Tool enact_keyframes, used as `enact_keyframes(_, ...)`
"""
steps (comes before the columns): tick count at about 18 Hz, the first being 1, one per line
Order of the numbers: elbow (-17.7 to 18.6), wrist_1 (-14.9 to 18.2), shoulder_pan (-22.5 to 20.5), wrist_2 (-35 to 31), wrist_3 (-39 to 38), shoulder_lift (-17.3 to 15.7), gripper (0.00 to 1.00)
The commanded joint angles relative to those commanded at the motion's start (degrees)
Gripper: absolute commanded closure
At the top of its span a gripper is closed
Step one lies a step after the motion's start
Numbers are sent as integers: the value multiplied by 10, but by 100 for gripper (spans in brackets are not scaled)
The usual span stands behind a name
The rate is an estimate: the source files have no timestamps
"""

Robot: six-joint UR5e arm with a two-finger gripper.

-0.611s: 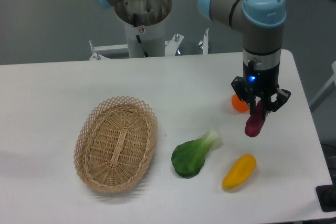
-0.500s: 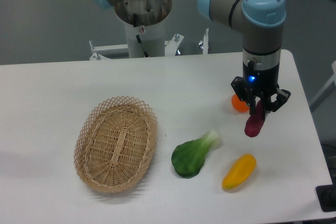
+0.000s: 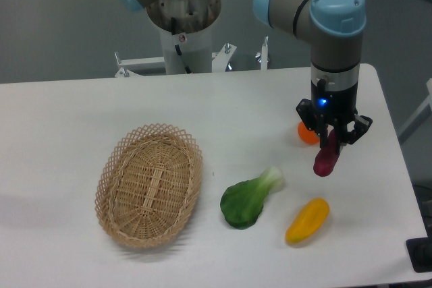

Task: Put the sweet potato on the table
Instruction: 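Hold the purple sweet potato in the gripper above the table, then lower the held sweet potato onto the table beside the orange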

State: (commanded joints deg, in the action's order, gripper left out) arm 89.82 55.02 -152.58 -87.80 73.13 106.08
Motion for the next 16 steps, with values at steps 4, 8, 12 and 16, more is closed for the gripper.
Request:
enact_keyframes(4, 13, -4, -1, 0, 1, 0, 83)
enact_keyframes(8, 37, -34, 2, -3, 8, 2, 83)
enact_keyframes(12, 46, -58, -4, -9, 40, 19, 83)
enact_keyframes(16, 51, -62, -29, -32, 146, 46, 83)
